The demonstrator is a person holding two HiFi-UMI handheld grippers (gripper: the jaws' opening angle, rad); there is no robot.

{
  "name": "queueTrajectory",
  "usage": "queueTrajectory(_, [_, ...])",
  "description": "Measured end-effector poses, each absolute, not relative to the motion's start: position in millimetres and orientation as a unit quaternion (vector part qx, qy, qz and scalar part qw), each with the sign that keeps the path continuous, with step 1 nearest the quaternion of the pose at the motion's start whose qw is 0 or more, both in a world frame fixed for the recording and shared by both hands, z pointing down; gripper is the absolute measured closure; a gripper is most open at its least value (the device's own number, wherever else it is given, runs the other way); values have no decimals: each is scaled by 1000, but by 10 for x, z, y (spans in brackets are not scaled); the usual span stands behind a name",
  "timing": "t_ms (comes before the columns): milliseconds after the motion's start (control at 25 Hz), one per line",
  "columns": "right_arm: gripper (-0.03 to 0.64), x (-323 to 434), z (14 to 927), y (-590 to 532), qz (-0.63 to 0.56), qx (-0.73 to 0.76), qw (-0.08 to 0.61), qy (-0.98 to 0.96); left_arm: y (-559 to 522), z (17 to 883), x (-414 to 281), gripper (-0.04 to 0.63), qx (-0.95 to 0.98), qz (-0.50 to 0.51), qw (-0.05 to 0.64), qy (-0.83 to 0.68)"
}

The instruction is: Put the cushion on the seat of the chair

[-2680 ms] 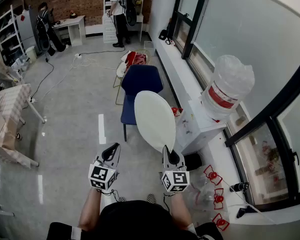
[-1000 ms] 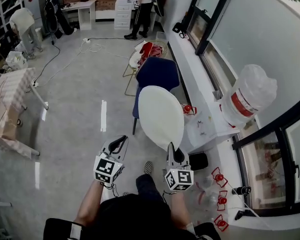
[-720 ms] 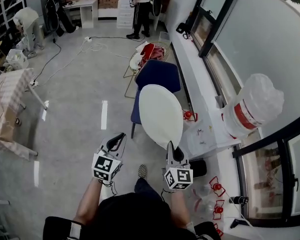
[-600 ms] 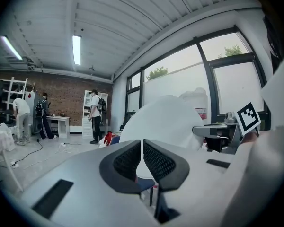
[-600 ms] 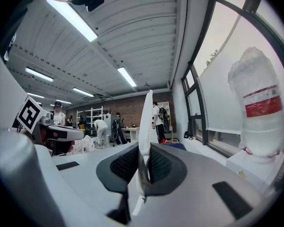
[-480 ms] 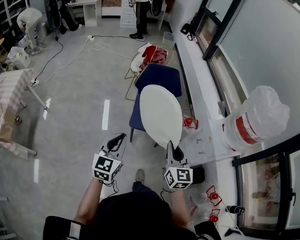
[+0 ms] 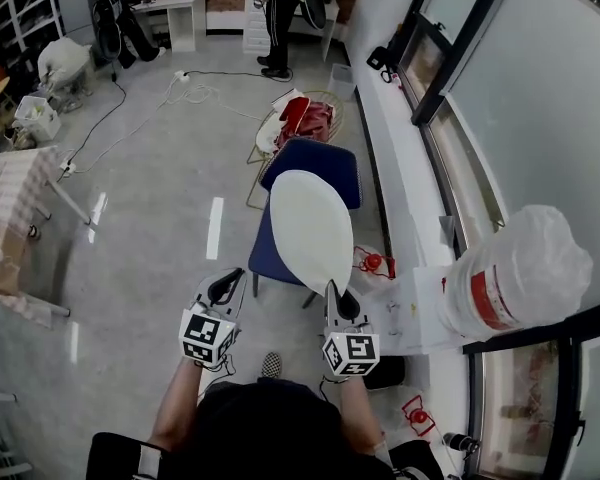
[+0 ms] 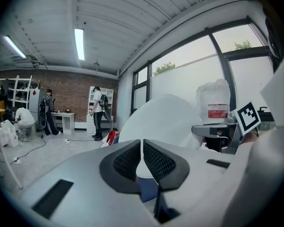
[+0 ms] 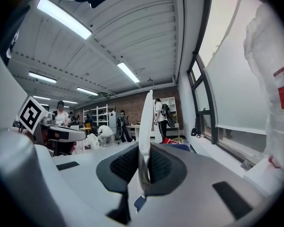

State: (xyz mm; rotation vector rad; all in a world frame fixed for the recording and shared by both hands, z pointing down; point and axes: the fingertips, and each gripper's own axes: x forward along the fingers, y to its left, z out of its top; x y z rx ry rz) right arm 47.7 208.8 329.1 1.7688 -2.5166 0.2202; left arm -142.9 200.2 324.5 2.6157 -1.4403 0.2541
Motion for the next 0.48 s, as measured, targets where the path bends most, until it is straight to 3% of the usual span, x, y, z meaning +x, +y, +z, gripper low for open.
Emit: queueTrajectory(480, [566, 749, 3483, 1468, 86, 563, 36, -821, 1414, 3379, -1165, 563, 865, 94, 76, -486])
